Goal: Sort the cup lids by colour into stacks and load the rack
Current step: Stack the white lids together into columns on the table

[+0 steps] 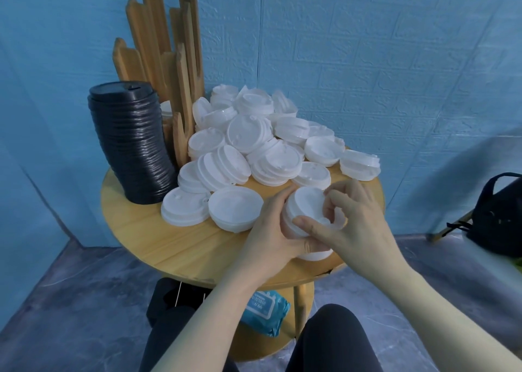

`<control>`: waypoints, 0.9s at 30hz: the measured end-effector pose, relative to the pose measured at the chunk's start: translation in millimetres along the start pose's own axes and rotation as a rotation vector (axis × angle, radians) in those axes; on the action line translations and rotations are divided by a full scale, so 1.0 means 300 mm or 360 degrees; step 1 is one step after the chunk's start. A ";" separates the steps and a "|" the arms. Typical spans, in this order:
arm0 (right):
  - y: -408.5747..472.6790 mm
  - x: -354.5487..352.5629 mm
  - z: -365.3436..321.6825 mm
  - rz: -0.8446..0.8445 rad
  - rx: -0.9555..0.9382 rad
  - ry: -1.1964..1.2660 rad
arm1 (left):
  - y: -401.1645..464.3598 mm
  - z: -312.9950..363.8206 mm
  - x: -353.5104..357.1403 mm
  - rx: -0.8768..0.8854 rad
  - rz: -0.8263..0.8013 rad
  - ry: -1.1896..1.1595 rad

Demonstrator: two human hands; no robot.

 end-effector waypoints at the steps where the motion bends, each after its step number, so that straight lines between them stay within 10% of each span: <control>1: 0.005 0.008 0.003 -0.0051 0.0053 0.0085 | -0.001 0.001 0.000 0.0005 0.0004 -0.0002; 7: 0.010 -0.021 0.069 -0.0690 0.0173 0.0644 | 0.002 0.003 0.002 0.0008 0.0018 -0.0001; 22: 0.025 0.012 -0.051 -0.0269 0.0360 -0.0555 | -0.004 -0.012 0.008 -0.0035 0.0001 0.0015; 27: 0.017 0.011 0.010 -0.0648 0.0363 0.0246 | -0.003 0.004 0.005 -0.0026 -0.0002 0.0069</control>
Point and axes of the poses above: each hand's wrist, its own y-axis towards the middle knuckle, its own x-axis out of the palm, z = x × y, the point moved 5 cm from there along y, towards the middle knuckle, and after that the axes turned 6 degrees about y, right-handed, at the moved point
